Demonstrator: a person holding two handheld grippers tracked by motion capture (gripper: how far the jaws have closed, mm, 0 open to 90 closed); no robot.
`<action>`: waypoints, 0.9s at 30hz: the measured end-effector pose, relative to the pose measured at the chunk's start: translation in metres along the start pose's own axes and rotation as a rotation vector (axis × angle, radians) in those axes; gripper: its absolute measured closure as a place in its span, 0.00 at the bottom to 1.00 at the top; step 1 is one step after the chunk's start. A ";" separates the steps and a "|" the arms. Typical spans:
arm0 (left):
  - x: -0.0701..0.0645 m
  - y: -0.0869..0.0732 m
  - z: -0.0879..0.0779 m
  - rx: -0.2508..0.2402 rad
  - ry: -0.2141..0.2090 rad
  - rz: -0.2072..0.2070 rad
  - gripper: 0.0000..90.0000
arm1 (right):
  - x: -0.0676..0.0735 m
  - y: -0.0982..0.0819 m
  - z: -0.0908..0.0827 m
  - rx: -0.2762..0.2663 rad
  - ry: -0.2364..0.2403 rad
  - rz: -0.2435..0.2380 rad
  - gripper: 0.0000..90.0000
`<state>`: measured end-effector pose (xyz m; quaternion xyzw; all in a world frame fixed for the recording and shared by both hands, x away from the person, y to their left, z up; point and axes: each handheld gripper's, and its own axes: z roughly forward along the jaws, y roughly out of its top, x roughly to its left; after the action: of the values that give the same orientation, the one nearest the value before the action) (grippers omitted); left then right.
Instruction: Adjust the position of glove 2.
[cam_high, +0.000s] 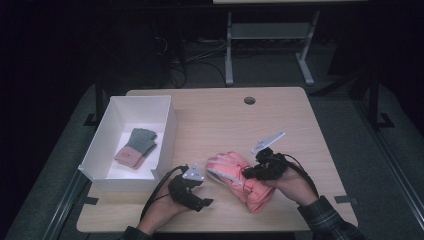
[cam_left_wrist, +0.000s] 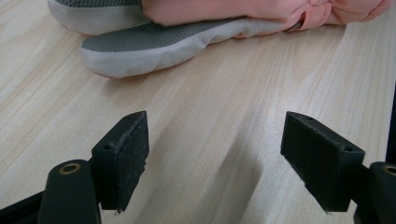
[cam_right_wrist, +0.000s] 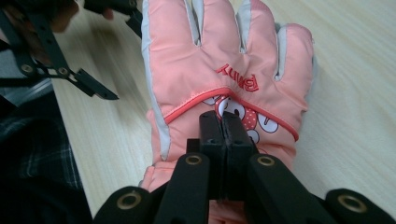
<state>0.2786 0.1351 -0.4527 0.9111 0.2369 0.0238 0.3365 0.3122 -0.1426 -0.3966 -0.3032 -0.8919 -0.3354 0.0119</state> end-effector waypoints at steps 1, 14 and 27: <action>0.000 0.000 0.000 0.000 0.000 -0.001 0.26 | 0.001 0.000 0.003 0.008 -0.002 -0.005 0.99; -0.001 0.002 -0.003 -0.011 0.003 0.004 0.37 | -0.002 0.001 -0.003 -0.038 0.013 -0.015 0.77; -0.009 0.011 -0.011 -0.044 -0.038 -0.016 1.00 | -0.025 -0.013 -0.041 -0.172 -0.071 -0.031 1.00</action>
<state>0.2732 0.1302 -0.4362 0.9020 0.2371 0.0092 0.3608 0.3182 -0.1886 -0.3788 -0.3007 -0.8642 -0.4001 -0.0510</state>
